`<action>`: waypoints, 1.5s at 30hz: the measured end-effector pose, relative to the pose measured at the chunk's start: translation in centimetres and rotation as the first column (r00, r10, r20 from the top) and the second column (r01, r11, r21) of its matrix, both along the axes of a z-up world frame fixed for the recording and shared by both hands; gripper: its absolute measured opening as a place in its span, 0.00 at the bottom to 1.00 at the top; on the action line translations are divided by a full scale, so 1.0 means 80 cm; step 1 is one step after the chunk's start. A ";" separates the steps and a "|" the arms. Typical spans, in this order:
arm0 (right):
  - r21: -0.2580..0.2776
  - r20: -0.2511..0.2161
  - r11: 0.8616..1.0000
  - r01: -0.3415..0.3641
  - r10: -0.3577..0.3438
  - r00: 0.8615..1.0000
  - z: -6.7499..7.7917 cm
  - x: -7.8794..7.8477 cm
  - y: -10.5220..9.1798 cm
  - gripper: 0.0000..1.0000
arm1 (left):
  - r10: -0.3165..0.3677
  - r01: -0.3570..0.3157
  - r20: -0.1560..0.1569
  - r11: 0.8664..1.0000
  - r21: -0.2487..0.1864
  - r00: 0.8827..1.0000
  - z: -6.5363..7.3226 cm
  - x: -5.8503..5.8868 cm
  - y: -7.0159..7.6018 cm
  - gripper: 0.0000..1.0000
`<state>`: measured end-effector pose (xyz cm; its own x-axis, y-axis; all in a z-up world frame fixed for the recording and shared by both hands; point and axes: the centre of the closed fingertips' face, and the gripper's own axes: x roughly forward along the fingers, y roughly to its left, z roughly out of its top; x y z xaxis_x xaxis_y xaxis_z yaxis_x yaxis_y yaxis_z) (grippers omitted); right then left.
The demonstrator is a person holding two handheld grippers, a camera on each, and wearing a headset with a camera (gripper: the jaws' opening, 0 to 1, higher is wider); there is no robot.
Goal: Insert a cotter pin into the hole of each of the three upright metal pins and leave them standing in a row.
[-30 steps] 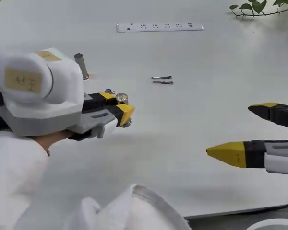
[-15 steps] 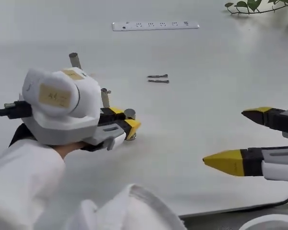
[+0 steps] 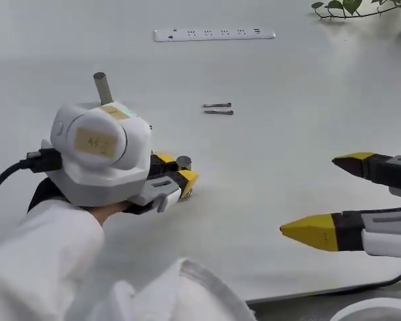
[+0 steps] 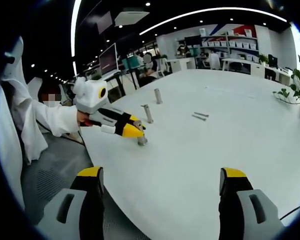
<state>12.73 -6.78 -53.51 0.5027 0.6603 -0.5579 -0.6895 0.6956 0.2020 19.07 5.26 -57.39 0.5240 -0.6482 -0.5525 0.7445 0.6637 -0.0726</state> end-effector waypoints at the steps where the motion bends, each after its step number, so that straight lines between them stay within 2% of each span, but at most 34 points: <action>1: 0.000 0.000 1.000 0.000 0.000 1.000 0.000 0.000 0.000 0.95 | 0.002 -0.002 0.007 1.000 -0.009 1.000 0.002 0.001 -0.001 0.10; 4: 0.001 0.000 1.000 0.002 -0.002 1.000 0.000 0.000 0.000 0.95 | 0.002 -0.002 0.004 1.000 -0.008 1.000 0.000 0.001 -0.001 0.10; 13: -0.001 -0.003 1.000 0.000 0.000 1.000 -0.002 0.000 -0.001 0.95 | -0.004 0.004 0.033 1.000 0.002 0.999 0.000 -0.004 0.001 0.10; 18: 0.000 -0.003 1.000 -0.001 0.001 1.000 -0.001 0.001 -0.001 0.95 | 0.013 -0.013 0.032 1.000 -0.005 0.999 0.000 -0.004 0.002 0.10; 23: 0.001 -0.003 1.000 -0.001 0.001 1.000 -0.002 0.001 -0.001 0.95 | 0.045 -0.044 0.013 0.999 -0.030 0.999 0.000 -0.003 0.002 0.11; 28: 0.002 -0.004 1.000 -0.003 0.003 1.000 -0.002 0.001 -0.001 0.95 | 0.014 -0.013 0.031 1.000 -0.020 0.999 0.000 -0.005 0.004 0.11; 31: 0.000 -0.006 1.000 -0.005 0.005 1.000 -0.003 0.001 -0.001 0.95 | -0.003 0.003 -0.007 1.000 -0.026 1.000 -0.003 -0.010 0.008 0.13; 34: 0.000 -0.007 1.000 -0.004 0.004 1.000 -0.004 0.001 -0.002 0.95 | -0.024 0.024 -0.010 0.999 -0.041 1.000 0.001 -0.016 0.016 0.21; 37: -0.003 -0.009 1.000 -0.002 0.002 1.000 -0.004 0.001 -0.004 0.94 | -0.054 0.053 -0.014 0.996 -0.067 0.998 0.010 -0.024 0.022 0.35; 39: -0.005 -0.011 1.000 -0.002 0.002 1.000 -0.005 0.000 -0.006 0.94 | -0.079 0.078 -0.006 0.995 -0.069 0.997 0.016 -0.030 0.027 0.44; 42: -0.007 -0.015 1.000 -0.001 0.001 1.000 -0.006 0.000 -0.007 0.94 | -0.121 0.121 0.013 0.990 -0.066 0.993 0.024 -0.040 0.035 0.51; 45: -0.010 -0.016 1.000 0.000 -0.001 1.000 -0.006 0.000 -0.008 0.94 | -0.126 0.126 0.005 0.989 -0.074 0.992 0.027 -0.048 0.043 0.59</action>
